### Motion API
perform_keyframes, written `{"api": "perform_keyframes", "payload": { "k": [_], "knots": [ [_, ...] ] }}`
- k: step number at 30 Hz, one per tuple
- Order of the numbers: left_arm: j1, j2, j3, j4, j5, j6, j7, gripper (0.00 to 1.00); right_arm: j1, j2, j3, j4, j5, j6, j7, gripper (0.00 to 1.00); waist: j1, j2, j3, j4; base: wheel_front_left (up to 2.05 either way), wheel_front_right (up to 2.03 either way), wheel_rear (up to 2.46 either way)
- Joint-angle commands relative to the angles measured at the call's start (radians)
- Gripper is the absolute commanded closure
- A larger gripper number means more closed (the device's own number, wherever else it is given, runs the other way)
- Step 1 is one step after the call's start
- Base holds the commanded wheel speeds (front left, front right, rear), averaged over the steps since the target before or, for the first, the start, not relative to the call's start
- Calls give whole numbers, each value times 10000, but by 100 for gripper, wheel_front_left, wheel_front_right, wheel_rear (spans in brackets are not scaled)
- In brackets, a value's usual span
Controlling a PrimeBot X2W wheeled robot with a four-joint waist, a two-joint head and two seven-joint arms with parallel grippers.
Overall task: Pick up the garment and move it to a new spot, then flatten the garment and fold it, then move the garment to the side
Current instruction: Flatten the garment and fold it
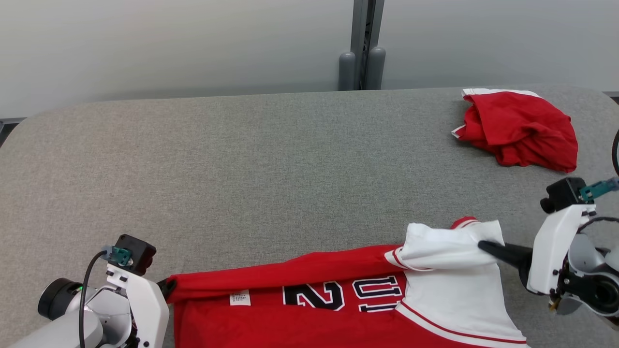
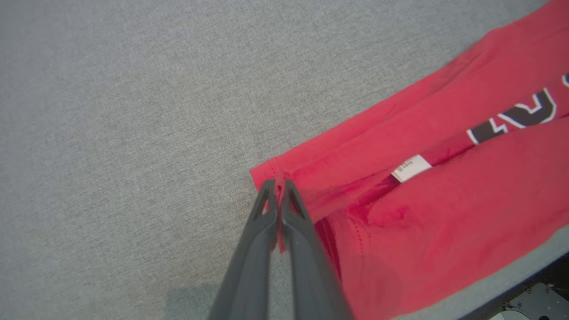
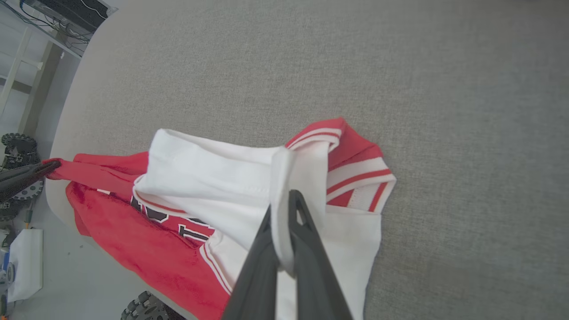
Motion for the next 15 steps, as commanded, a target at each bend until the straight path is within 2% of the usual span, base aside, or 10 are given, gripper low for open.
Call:
{"api": "perform_keyframes", "payload": {
  "k": [1,15],
  "knots": [
    [65,99,-3,5,61,64,19,100,259,-114,7,-77,10,6,-68,100,0,0,-25,12,0,0,0],
    [-116,174,-48,-133,92,130,164,100,746,-368,90,-534,231,6,-14,100,0,0,227,55,0,0,0]
  ]
}}
